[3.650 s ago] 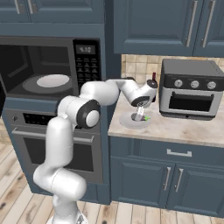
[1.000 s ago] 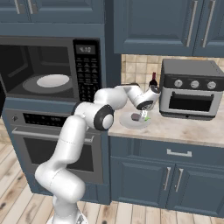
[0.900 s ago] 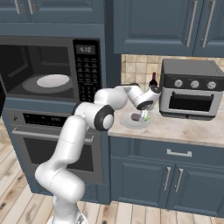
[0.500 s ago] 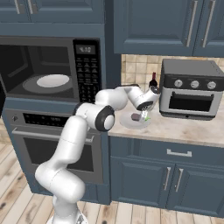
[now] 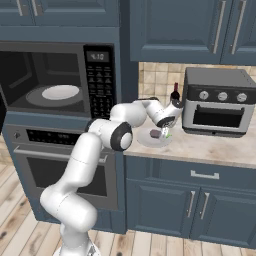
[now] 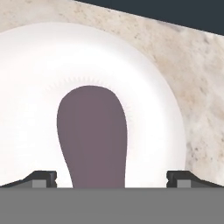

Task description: Pick the eggplant from the counter and place it in the microwave. Then turn on the microwave.

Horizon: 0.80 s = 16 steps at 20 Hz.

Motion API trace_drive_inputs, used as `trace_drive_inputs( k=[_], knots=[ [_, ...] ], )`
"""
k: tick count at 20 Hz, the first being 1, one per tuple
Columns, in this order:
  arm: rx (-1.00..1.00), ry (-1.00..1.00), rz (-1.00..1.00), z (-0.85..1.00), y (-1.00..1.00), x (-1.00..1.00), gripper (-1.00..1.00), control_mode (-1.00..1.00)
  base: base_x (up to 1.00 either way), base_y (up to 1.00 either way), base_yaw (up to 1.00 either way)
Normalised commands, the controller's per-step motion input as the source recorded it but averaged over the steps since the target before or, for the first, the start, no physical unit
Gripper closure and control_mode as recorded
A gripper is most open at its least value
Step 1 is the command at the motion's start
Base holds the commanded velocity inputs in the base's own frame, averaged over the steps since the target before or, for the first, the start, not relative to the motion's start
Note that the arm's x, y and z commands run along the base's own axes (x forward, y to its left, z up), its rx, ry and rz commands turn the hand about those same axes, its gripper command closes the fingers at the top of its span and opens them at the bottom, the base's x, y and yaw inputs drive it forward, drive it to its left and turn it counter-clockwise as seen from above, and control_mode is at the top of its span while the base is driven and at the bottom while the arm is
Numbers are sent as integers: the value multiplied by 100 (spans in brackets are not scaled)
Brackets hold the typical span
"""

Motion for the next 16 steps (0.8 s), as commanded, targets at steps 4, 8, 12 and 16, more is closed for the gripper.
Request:
trace_drive_inputs(
  k=[4,8,12,16],
  knots=[
    [0,0,0,-5,0,7,-100,-100,0,0,0],
    [0,0,0,-3,0,7,-100,-100,0,0,0],
    [0,0,0,-6,0,5,-100,-100,0,0,0],
    [0,1,0,-10,0,3,-100,-100,0,0,0]
  ],
)
